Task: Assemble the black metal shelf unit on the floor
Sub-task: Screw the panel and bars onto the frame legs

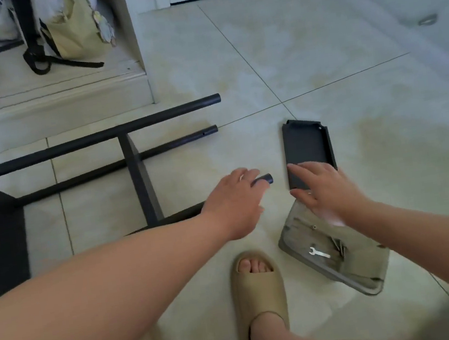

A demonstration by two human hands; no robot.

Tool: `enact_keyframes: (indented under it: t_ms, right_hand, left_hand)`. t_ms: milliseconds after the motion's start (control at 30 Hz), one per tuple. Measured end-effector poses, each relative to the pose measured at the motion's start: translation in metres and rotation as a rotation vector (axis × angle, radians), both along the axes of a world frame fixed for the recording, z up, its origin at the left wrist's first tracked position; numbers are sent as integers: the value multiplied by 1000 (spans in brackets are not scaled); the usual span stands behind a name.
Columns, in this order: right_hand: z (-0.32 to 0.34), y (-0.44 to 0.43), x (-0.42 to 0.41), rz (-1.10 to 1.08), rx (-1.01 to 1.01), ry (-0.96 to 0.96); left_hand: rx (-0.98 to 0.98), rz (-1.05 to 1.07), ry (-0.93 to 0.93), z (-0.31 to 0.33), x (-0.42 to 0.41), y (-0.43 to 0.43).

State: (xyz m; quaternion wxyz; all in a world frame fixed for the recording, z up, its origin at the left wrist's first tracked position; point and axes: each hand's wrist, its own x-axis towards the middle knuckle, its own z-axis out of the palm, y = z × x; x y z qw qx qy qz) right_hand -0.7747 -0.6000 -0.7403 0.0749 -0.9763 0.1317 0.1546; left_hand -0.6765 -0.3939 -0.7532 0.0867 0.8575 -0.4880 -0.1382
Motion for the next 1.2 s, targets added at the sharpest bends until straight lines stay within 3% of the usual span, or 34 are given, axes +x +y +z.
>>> enact_keyframes:
  t_ms: [267,400,500,700,933,1100,1200]
  right_hand:
    - [-77,-47,-55,-149,105,353]
    - [-114,-56,-64,-63,87,505]
    - [-138,-57,-72,13,79,550]
    - [-161,-65,-81,114,54,469]
    - [-163,-68,-76,143,43,456]
    - [-141,-69,-71,-25,78,347]
    - [-113,-69,-63,-231,198,147]
  left_hand:
    - [93,-336,-22,-59,-54,-46]
    - [131,-415,-86,-84,-58,-51]
    - [51,-431,-99,-92,-57,-53]
    - [-61,-404,-86,-98,-57,-59]
    - [-59,-379,-57,-103,-59,-64]
    - [-30,-341,-47,-100,-61,-71]
    - [-19,-299,-16,-91,-55,-73]
